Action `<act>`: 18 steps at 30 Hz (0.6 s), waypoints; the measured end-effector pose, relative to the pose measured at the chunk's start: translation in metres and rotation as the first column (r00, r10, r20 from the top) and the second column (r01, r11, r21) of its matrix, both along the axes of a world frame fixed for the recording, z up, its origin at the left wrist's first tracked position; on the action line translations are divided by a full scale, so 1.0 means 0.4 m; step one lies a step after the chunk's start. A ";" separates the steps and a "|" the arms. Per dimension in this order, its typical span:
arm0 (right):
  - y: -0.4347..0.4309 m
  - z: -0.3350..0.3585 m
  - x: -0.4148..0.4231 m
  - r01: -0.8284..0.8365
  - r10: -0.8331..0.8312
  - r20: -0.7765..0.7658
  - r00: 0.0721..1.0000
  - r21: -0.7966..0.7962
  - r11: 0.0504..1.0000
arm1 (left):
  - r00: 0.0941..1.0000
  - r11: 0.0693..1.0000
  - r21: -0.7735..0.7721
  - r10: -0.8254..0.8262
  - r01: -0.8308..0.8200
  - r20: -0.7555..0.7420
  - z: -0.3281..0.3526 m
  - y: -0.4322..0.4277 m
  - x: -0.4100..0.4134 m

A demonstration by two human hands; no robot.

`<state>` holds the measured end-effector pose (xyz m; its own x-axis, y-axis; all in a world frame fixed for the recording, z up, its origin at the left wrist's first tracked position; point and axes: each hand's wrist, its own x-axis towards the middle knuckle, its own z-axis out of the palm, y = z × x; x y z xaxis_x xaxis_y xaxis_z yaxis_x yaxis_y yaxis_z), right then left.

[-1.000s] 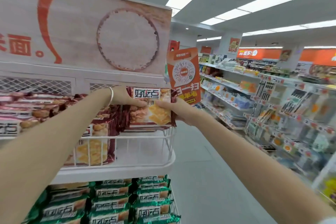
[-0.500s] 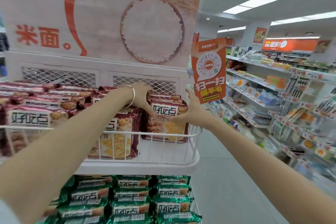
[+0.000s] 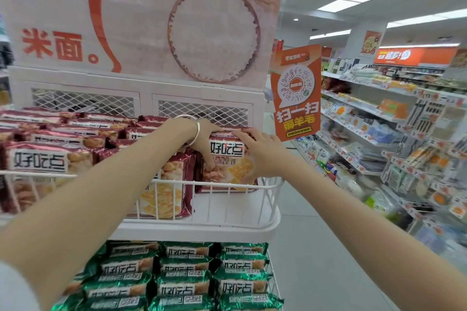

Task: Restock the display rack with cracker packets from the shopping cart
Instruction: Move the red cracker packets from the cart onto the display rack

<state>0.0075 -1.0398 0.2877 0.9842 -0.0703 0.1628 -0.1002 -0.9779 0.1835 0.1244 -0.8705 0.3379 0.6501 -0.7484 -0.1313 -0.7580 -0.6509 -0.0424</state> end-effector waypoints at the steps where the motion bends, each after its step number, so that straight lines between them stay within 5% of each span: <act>1: 0.003 -0.001 0.001 0.011 -0.010 0.019 1.000 -0.031 0.999 | 0.999 1.000 -0.009 0.010 -0.010 0.031 0.000 -0.003 -0.004; 4: 0.006 -0.011 0.004 0.016 -0.016 0.030 0.999 0.006 1.000 | 0.997 0.999 -0.023 0.042 -0.041 0.064 0.000 -0.004 -0.022; 10: 0.022 0.021 -0.019 0.047 -0.046 -0.014 0.999 0.090 0.995 | 0.985 0.972 -0.222 0.045 -0.082 -0.169 0.012 0.051 -0.047; 18: 0.263 0.113 0.027 -0.221 0.168 0.257 0.952 0.194 0.956 | 0.946 0.771 -0.557 0.312 -0.308 -0.091 0.043 0.369 -0.046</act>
